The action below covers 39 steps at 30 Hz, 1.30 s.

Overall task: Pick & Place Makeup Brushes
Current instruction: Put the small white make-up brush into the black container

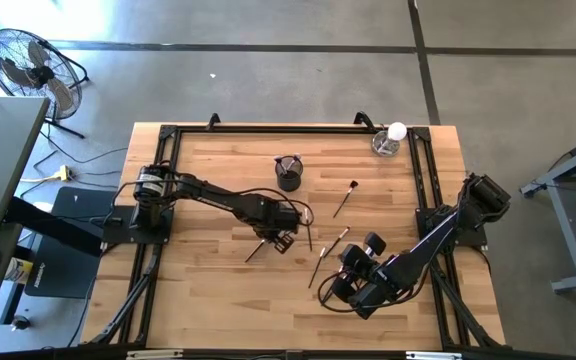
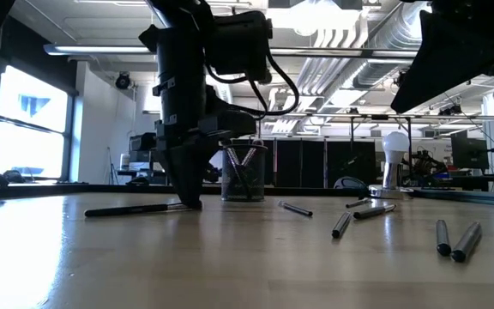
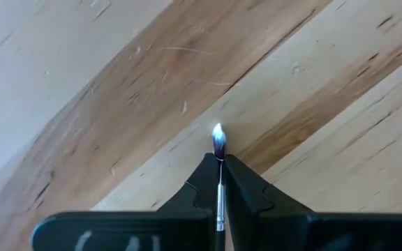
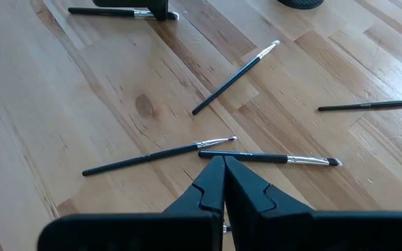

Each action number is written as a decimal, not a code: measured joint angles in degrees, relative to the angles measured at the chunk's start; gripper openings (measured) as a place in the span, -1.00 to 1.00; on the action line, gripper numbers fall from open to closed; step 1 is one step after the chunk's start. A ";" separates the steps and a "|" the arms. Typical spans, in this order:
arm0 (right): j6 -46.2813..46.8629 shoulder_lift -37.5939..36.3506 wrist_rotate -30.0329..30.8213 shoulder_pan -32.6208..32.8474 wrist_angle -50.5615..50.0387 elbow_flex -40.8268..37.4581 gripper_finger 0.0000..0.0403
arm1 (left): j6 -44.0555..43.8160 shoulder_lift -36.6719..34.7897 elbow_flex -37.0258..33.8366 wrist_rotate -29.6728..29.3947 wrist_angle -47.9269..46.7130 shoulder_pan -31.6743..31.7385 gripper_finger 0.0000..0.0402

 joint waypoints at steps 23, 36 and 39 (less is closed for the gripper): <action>-0.04 0.02 -0.02 0.01 -0.02 0.00 -0.99 | 4.27 -5.60 0.12 -4.36 4.49 -0.02 -0.99; -0.04 0.02 -0.21 0.02 0.00 0.00 -0.98 | 9.87 -13.41 0.14 -9.33 7.37 -0.58 -0.99; -0.04 0.02 -0.21 0.13 -0.04 -0.01 -0.99 | 10.55 -13.41 0.19 -9.43 7.07 -0.71 -1.00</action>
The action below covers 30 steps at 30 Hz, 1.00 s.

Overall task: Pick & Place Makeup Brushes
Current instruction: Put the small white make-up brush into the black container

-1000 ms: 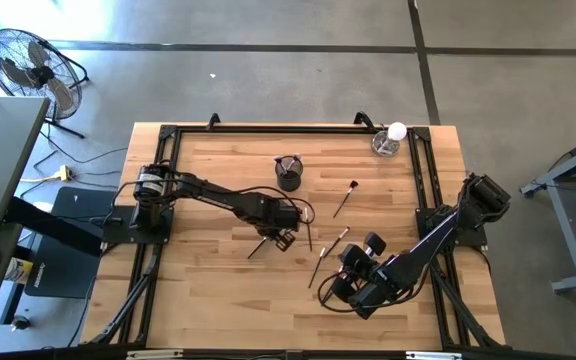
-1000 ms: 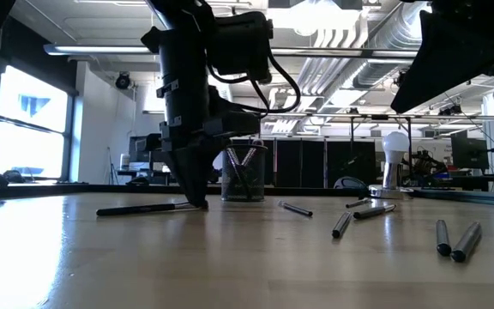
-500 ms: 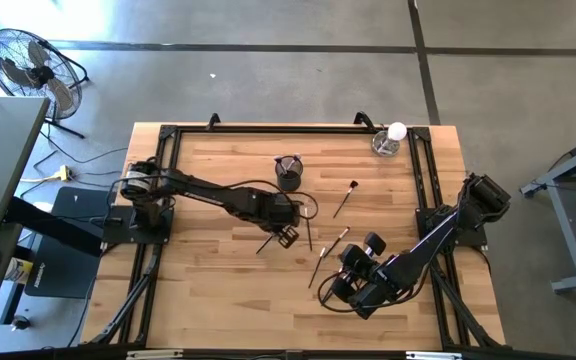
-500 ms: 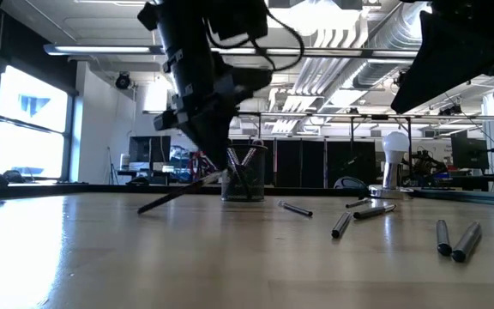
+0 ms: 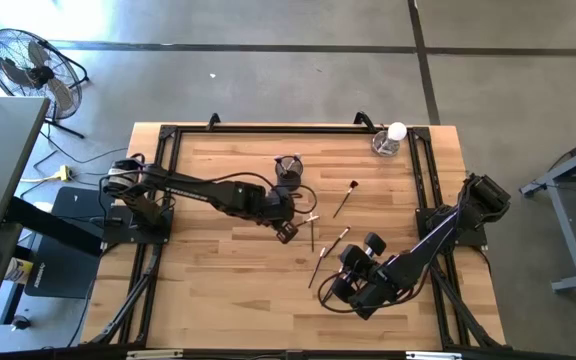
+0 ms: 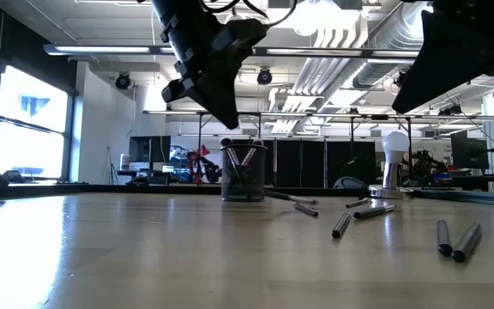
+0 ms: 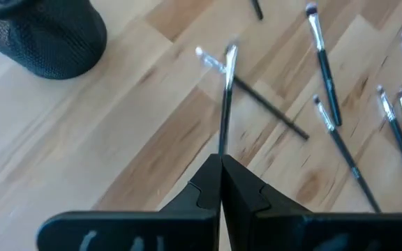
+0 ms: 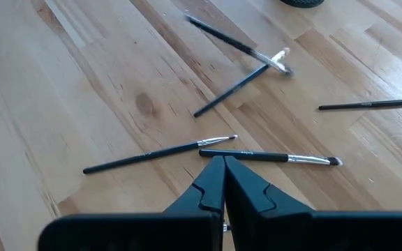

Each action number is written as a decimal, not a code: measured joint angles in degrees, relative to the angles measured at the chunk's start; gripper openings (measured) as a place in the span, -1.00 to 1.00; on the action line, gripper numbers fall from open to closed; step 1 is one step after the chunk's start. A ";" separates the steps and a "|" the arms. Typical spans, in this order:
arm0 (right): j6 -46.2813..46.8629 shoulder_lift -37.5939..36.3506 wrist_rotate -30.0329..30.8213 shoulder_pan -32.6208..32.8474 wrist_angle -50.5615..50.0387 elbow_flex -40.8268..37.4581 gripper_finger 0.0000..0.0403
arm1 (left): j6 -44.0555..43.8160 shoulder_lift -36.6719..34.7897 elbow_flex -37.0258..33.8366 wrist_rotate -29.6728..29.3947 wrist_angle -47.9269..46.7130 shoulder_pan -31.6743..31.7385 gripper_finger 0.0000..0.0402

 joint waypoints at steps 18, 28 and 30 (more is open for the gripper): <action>0.00 0.00 -0.12 0.25 -0.81 0.01 -0.99 | 3.78 0.00 0.00 -1.28 0.00 -6.22 -1.00; -3.94 0.00 -1.26 0.25 -1.60 0.01 -0.99 | 6.75 0.00 0.00 -2.23 3.22 -6.61 -1.00; -6.40 0.00 -1.03 0.25 -1.86 0.01 -0.98 | 8.96 0.00 0.00 -2.38 5.33 -6.61 -1.00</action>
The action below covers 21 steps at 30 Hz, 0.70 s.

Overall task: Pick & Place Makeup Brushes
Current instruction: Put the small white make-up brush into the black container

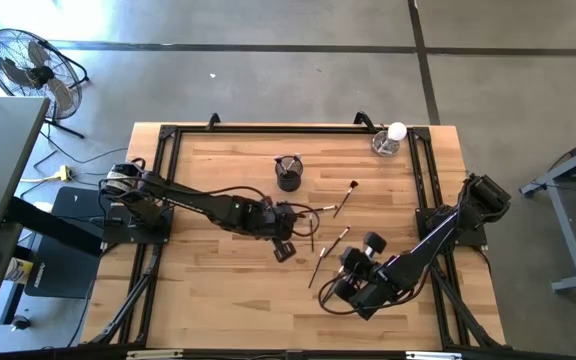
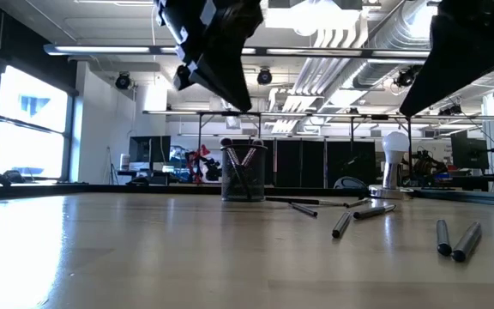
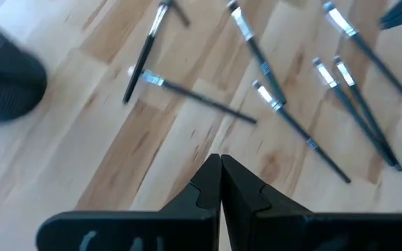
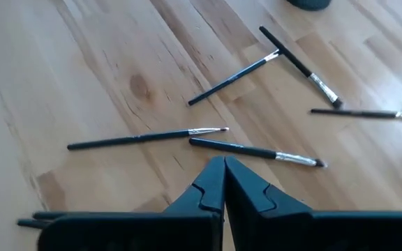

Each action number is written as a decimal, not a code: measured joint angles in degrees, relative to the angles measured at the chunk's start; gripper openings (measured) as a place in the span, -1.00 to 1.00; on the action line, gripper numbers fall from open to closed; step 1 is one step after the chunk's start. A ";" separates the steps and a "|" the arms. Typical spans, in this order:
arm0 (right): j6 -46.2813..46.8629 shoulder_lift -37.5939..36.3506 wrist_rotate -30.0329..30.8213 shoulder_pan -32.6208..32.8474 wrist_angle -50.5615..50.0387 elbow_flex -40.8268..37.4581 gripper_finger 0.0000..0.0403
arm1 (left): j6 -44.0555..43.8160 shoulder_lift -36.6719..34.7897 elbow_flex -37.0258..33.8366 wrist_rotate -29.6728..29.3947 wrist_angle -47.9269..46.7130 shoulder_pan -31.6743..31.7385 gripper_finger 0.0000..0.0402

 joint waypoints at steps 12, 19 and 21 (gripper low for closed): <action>-2.62 0.00 1.00 -3.39 -2.05 0.00 -0.99 | 13.13 1.31 -0.01 -0.73 4.27 0.02 -1.00; -8.61 0.00 -0.02 -9.31 -6.54 0.00 -1.00 | 18.80 1.29 0.00 -2.66 5.16 1.45 -1.00; -11.59 0.00 -1.79 -11.70 -6.56 0.00 -1.00 | 18.79 1.31 0.00 -2.70 5.71 3.14 -1.00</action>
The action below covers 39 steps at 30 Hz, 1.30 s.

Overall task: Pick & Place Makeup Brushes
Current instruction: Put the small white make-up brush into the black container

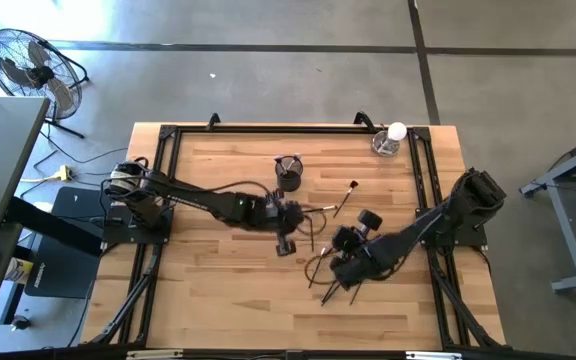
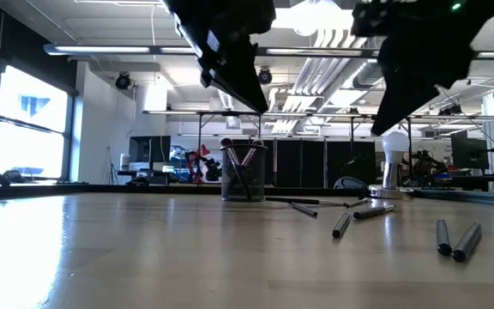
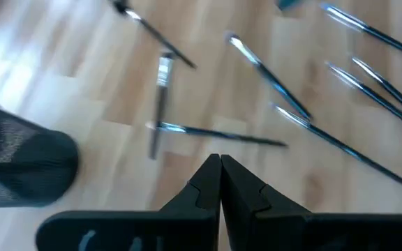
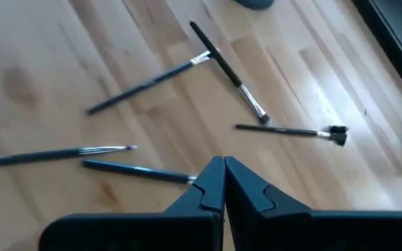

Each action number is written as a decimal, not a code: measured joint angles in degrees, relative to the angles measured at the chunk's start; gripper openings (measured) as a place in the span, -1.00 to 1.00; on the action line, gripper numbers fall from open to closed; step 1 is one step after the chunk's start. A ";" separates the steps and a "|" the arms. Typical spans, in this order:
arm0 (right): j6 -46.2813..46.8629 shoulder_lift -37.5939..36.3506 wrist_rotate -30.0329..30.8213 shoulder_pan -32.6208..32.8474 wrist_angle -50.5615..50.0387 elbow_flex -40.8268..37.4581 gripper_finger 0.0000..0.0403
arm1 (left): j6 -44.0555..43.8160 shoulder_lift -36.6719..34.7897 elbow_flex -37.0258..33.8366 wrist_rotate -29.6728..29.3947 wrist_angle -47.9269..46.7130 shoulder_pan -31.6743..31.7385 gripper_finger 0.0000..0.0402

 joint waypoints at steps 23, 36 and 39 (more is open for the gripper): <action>-14.97 -30.97 -15.90 -10.07 -7.32 0.00 -1.00 | -15.07 -3.58 9.02 9.94 -10.41 5.81 -1.00; -6.71 -37.68 -10.66 -6.00 -13.72 0.00 -1.00 | -8.12 -3.56 22.64 5.13 -16.70 5.87 -0.98; -6.09 -37.68 -9.64 -5.09 -14.16 -0.02 -1.00 | -7.93 -3.56 22.64 5.33 -16.62 5.86 -0.93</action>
